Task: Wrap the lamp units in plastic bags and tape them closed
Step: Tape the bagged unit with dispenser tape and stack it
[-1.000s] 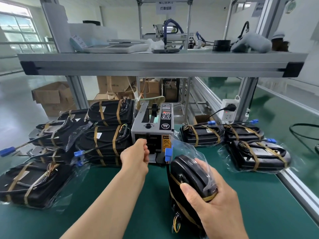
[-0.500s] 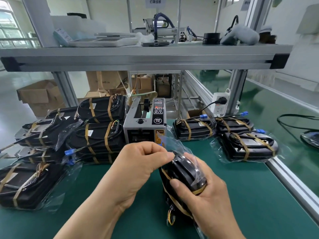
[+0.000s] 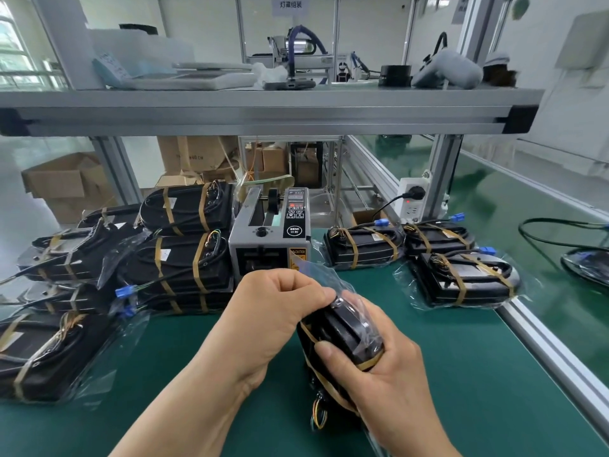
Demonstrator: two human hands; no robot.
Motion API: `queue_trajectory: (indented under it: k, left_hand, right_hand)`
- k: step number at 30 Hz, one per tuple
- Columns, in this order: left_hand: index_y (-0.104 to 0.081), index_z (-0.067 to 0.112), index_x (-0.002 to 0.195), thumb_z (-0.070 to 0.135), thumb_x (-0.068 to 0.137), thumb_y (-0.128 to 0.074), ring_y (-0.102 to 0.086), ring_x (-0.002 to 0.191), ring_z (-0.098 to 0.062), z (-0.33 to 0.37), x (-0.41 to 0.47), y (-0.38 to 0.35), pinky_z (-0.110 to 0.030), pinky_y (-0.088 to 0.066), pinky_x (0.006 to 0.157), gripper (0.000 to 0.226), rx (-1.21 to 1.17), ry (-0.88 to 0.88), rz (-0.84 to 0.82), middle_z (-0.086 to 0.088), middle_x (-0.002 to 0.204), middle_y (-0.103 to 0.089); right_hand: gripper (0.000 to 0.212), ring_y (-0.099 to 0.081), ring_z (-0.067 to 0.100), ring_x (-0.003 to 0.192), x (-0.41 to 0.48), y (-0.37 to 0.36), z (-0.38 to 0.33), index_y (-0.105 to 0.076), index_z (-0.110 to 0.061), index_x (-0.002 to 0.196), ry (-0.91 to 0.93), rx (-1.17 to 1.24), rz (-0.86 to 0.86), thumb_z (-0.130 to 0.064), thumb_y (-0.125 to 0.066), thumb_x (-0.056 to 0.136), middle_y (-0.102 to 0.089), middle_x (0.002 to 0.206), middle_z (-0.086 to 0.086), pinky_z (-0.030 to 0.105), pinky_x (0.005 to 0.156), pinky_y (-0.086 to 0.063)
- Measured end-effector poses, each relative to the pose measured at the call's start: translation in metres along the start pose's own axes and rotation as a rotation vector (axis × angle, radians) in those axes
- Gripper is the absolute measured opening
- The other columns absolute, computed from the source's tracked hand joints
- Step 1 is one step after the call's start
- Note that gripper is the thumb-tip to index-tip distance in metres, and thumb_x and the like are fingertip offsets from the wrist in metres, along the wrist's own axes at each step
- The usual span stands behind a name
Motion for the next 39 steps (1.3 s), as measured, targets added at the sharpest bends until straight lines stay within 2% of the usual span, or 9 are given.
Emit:
queue_trajectory:
  k: [5,10,17,19,22,25,27,31,39]
  left_hand:
    - [-0.069,0.017,0.056,0.013,0.077,-0.078,-0.048,0.045,0.001,-0.003,-0.001,-0.001,-0.01,-0.04,0.049,0.023,0.033,-0.013,0.032,0.007,0.053,-0.06]
    - [-0.072,0.016,0.062,0.016,0.075,-0.079,-0.061,0.06,-0.006,-0.006,-0.001,-0.002,-0.014,-0.05,0.058,0.015,0.065,-0.02,0.063,0.0,0.063,-0.069]
    - [-0.068,0.018,0.056,0.016,0.07,-0.081,-0.052,0.05,-0.003,-0.007,-0.002,-0.003,-0.014,-0.043,0.051,0.02,0.025,-0.012,0.076,0.004,0.057,-0.062]
    - [-0.067,0.018,0.056,0.022,0.064,-0.08,-0.054,0.054,-0.005,-0.007,-0.002,-0.003,-0.018,-0.045,0.056,0.015,-0.016,0.007,0.074,0.002,0.059,-0.063]
    - [-0.07,0.015,0.061,0.016,0.072,-0.08,-0.056,0.057,-0.006,-0.008,-0.003,-0.002,-0.027,-0.047,0.066,0.015,-0.092,0.041,0.056,-0.002,0.063,-0.064]
    - [-0.071,0.011,0.065,0.025,0.063,-0.078,-0.06,0.064,-0.009,-0.008,-0.005,-0.002,-0.029,-0.049,0.071,0.016,-0.088,0.039,0.058,-0.005,0.068,-0.068]
    - [-0.07,0.009,0.065,0.025,0.063,-0.079,-0.06,0.064,-0.01,-0.008,-0.005,-0.003,-0.029,-0.048,0.07,0.018,-0.069,0.023,0.073,-0.004,0.068,-0.068]
    - [-0.07,0.008,0.065,0.012,0.077,-0.079,-0.059,0.062,-0.007,-0.011,-0.004,-0.003,-0.026,-0.048,0.066,0.016,-0.029,-0.002,0.097,-0.002,0.066,-0.068]
    - [-0.07,0.014,0.062,0.011,0.076,-0.08,-0.056,0.056,-0.006,-0.014,-0.004,-0.005,-0.019,-0.047,0.056,0.018,0.017,-0.058,0.118,0.002,0.059,-0.064]
  right_hand:
    - [0.055,-0.069,-0.005,0.091,-0.001,0.0,0.0,-0.063,-0.047,0.115,-0.009,-0.008,0.007,-0.048,-0.079,0.062,-0.072,0.1,-0.027,0.004,0.074,-0.048]
    - [0.058,-0.068,-0.006,0.095,-0.001,-0.001,0.003,-0.062,-0.044,0.118,-0.009,-0.032,0.004,-0.042,-0.083,0.064,-0.071,0.103,-0.03,0.004,0.077,-0.047]
    - [0.065,-0.068,-0.005,0.098,-0.002,-0.002,0.004,-0.063,-0.042,0.122,-0.016,-0.03,0.007,-0.056,-0.077,0.06,-0.071,0.106,-0.028,0.004,0.079,-0.047]
    - [0.066,-0.068,-0.005,0.098,-0.002,-0.002,0.005,-0.063,-0.041,0.123,-0.018,-0.033,0.005,-0.057,-0.077,0.061,-0.071,0.106,-0.027,0.004,0.079,-0.046]
    - [0.068,-0.068,-0.005,0.1,-0.002,-0.002,0.006,-0.063,-0.04,0.125,-0.02,-0.043,-0.005,-0.058,-0.077,0.061,-0.072,0.108,-0.026,0.005,0.081,-0.047]
    - [0.068,-0.067,-0.005,0.101,-0.002,-0.002,0.005,-0.062,-0.041,0.125,-0.018,-0.053,0.002,-0.06,-0.076,0.061,-0.071,0.108,-0.027,0.005,0.082,-0.047]
    - [0.067,-0.067,-0.006,0.101,-0.002,-0.002,0.005,-0.062,-0.042,0.125,-0.013,-0.056,0.003,-0.06,-0.076,0.061,-0.07,0.108,-0.028,0.004,0.081,-0.046]
    - [0.065,-0.067,-0.005,0.101,-0.001,-0.002,0.005,-0.061,-0.043,0.124,-0.019,-0.04,0.001,-0.059,-0.077,0.062,-0.07,0.108,-0.027,0.005,0.081,-0.047]
    - [0.059,-0.068,-0.001,0.102,-0.002,-0.002,0.005,-0.06,-0.048,0.122,-0.009,-0.043,-0.012,-0.056,-0.078,0.066,-0.071,0.109,-0.024,0.008,0.082,-0.049]
Point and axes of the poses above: each hand's wrist, its own x-axis towards the middle knuckle, its own y-axis out of the back of the hand, z = x × y, the point moved 1 cm from there along x, towards the middle knuckle
